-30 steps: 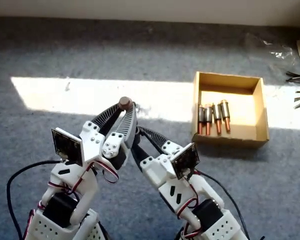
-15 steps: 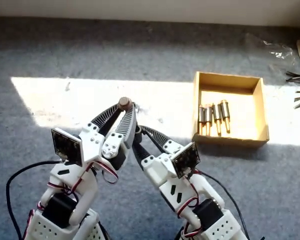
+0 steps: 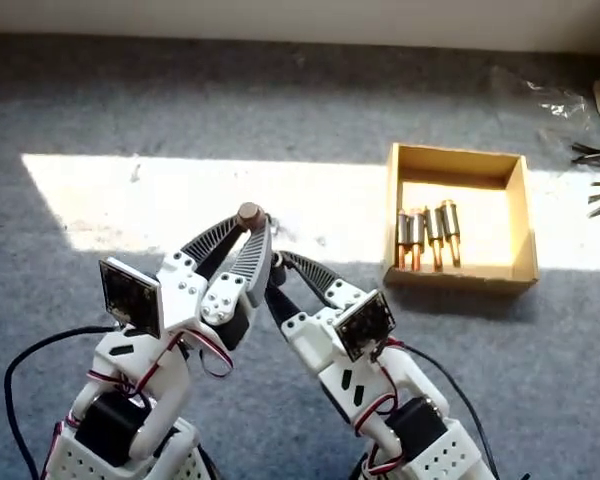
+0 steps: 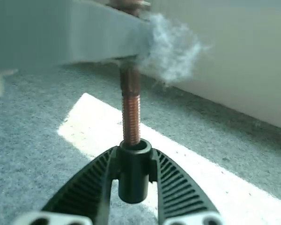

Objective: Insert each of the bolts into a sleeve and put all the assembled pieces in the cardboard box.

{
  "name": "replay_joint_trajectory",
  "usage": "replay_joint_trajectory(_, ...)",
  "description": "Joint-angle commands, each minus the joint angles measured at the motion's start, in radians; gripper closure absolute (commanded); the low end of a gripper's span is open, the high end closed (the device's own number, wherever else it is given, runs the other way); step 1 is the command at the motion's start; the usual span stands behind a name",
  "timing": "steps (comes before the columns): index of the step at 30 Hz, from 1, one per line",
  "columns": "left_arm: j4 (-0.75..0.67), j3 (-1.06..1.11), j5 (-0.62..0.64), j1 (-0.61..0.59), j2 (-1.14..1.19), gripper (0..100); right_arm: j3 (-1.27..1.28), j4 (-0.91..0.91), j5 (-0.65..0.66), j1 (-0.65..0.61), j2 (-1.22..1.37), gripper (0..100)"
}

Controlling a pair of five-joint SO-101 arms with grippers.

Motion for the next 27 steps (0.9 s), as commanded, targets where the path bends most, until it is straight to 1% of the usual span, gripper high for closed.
replay_joint_trajectory(1,0.018,-0.047,-0.025,0.041,0.004,99,0.117,-0.038,0.020,-0.010,-0.022,99.4)
replay_joint_trajectory(6,0.021,-0.047,-0.032,0.048,0.004,99,0.114,-0.038,0.021,-0.028,-0.022,99.4)
replay_joint_trajectory(8,0.044,-0.047,-0.032,0.047,0.004,99,0.114,-0.038,0.040,-0.028,-0.022,99.4)
replay_joint_trajectory(11,0.077,-0.047,-0.034,0.047,0.004,99,0.113,-0.038,0.103,-0.028,-0.022,99.4)
replay_joint_trajectory(17,0.150,-0.045,-0.035,0.047,0.004,99,0.111,-0.036,0.106,-0.030,-0.022,99.4)
replay_joint_trajectory(22,0.147,0.019,-0.038,0.047,0.004,99,0.111,-0.036,0.106,-0.030,-0.022,99.4)
replay_joint_trajectory(27,0.121,0.031,-0.103,0.048,0.002,99,0.110,-0.036,0.109,-0.030,-0.022,99.4)
